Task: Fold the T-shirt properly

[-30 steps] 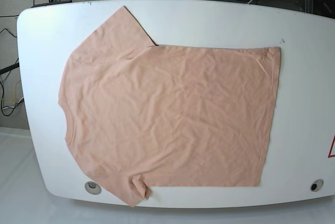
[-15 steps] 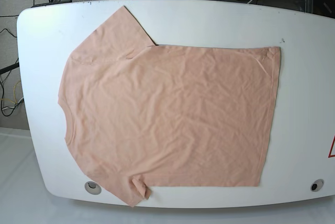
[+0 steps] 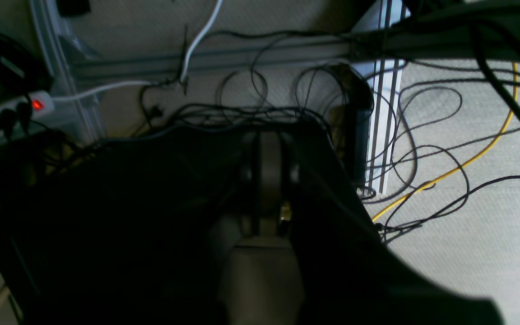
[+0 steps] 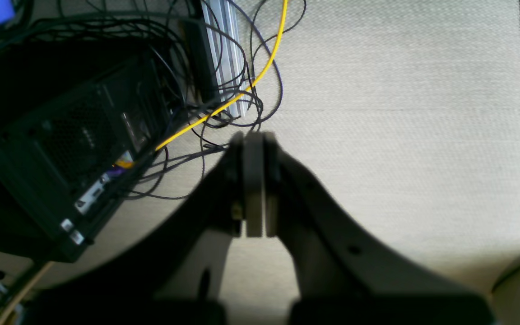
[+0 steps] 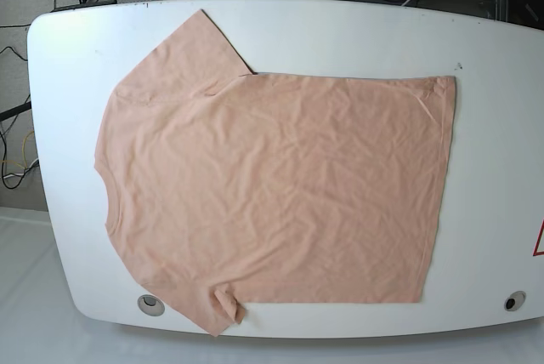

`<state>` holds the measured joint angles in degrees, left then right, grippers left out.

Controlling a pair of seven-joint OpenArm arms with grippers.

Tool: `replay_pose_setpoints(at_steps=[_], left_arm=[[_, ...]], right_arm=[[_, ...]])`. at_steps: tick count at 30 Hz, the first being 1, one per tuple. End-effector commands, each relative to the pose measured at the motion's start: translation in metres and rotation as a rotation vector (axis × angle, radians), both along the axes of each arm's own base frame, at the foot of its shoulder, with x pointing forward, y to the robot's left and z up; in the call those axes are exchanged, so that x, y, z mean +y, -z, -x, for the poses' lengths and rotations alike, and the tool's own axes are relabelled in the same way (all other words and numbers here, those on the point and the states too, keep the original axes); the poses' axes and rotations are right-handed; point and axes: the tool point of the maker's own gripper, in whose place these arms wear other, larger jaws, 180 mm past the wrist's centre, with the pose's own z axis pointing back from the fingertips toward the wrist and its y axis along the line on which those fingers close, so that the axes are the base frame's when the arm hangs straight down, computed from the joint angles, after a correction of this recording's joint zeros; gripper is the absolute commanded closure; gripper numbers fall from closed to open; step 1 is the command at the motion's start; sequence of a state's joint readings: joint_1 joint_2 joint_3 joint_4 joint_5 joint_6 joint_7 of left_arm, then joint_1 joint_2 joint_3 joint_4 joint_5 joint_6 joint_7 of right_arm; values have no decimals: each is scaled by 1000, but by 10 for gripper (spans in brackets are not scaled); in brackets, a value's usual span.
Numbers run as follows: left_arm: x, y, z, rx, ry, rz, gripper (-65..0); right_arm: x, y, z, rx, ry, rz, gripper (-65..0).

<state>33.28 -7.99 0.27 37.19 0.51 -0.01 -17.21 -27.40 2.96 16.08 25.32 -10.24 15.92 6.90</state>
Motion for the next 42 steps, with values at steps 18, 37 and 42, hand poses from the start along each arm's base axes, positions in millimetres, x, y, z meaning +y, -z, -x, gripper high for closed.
replay_pose_setpoints(at_steps=[18, 37, 42], left_arm=[[39, -43, 31, -46, -19, -42, 0], [3, -113, -11, -226, 59, 68, 0], [2, -133, -24, -279, 64, 73, 0]], right_arm=[[-46, -36, 47, -6, -3, 72, 0], [-92, -106, 4, -229, -22, 133, 0], [-94, -124, -3, -269, -32, 131, 0]])
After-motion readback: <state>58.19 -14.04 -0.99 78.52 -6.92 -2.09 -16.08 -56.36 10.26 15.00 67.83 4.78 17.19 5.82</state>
